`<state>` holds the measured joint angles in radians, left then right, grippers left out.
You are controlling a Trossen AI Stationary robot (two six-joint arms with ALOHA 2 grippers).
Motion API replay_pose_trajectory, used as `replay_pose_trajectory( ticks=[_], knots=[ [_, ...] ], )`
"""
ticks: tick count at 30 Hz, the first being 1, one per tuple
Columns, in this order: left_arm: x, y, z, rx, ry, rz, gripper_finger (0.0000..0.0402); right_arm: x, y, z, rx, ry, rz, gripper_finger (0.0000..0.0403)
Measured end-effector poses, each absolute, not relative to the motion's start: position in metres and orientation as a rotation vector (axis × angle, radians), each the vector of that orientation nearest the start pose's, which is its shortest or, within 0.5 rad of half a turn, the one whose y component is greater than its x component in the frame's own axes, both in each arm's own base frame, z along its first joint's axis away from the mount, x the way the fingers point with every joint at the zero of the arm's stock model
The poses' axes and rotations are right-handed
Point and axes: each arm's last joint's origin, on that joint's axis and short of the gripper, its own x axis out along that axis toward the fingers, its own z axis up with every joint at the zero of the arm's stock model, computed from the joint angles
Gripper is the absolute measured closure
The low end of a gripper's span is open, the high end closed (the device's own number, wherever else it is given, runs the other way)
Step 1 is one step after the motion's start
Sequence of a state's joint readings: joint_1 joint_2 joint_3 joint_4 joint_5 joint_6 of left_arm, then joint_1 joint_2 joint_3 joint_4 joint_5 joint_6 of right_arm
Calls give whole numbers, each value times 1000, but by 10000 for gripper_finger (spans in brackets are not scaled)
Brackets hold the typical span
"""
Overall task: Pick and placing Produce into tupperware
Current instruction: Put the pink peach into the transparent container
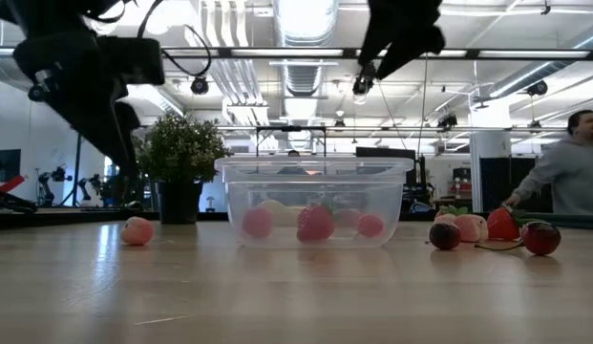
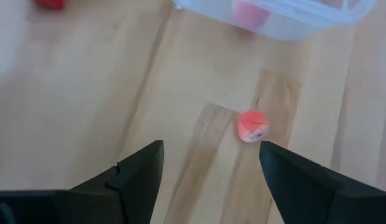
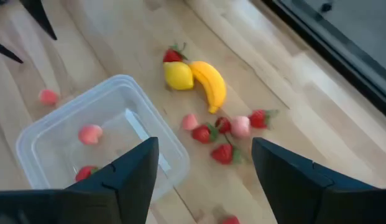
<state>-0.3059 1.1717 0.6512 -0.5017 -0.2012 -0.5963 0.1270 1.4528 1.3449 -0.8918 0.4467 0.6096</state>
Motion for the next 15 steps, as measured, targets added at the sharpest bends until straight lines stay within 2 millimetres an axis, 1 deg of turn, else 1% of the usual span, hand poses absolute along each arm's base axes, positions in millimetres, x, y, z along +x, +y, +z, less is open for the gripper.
replay_pose_trajectory(
  ticks=[3, 7, 12, 15],
  knots=[
    [201, -60, 187, -324, 949, 193, 151, 278, 29, 324, 274, 830, -597, 152],
    [202, -64, 188, -344, 922, 176, 151, 263, 34, 324, 274, 841, -615, 152],
    [202, -70, 190, -325, 903, 123, 151, 242, 39, 317, 236, 912, -658, 151],
    [202, -72, 188, -300, 916, 90, 151, 230, 41, 313, 236, 901, -666, 153]
  ],
)
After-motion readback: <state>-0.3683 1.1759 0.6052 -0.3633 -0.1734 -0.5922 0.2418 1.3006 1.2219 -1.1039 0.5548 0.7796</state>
